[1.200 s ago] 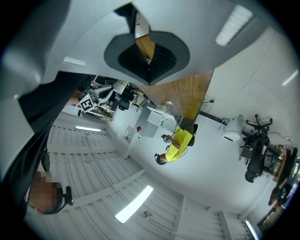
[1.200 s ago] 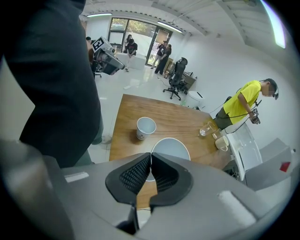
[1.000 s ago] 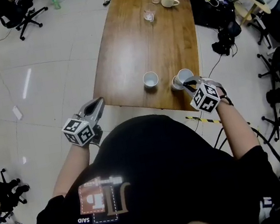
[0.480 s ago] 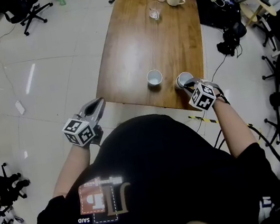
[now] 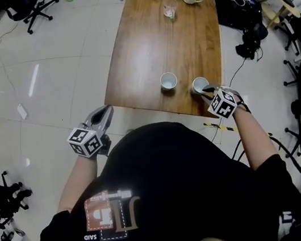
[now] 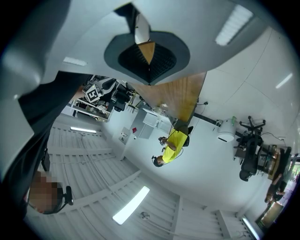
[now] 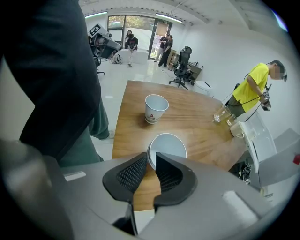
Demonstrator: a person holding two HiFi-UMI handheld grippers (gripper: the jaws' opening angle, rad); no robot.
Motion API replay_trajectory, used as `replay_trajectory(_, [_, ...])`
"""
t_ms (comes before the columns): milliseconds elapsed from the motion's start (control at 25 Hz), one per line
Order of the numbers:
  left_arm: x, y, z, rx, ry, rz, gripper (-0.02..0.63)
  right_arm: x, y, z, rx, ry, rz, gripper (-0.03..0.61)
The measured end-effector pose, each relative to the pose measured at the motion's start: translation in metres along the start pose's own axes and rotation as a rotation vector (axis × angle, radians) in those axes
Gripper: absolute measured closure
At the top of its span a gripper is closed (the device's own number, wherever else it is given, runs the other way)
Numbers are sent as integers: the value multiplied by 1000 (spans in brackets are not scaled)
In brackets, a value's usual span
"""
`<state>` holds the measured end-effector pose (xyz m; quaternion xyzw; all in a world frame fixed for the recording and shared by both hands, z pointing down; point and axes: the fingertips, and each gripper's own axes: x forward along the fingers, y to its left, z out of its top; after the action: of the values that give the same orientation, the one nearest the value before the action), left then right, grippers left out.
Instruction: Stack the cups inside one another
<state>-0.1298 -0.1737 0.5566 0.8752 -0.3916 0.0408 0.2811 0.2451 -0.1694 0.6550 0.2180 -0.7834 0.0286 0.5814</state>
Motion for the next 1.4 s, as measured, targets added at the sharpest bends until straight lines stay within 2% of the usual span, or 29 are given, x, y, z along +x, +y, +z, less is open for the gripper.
replay_trajectory(160, [1, 0, 1, 4, -3, -7, 612, -14, -7, 24, 28, -68, -28, 503])
replay_trajectory(280, [2, 0, 1, 4, -7, -8, 612, -30, -18, 68, 30, -163, -63, 503])
replay_trajectory(400, [1, -3, 0, 3, -12, -6, 612, -30, -21, 105, -3, -205, -67, 497])
replay_trajectory(520, [-7, -4, 1, 5, -21, 2, 612, -12, -11, 125, -43, -184, -37, 485])
replay_trajectory(800, [-44, 18, -8, -21, -19, 81, 612, 42, 15, 138, -111, -81, 25, 465])
replay_trajectory(1080, [-68, 30, -14, -34, -18, 126, 612, 75, 27, 130, -163, 24, 14, 505])
replay_trajectory(1240, [-72, 33, -15, -35, -12, 131, 612, 78, 26, 134, -171, 18, -5, 551])
replay_trajectory(1400, [-74, 35, -14, -34, -9, 128, 612, 70, 27, 142, -174, -11, -1, 552])
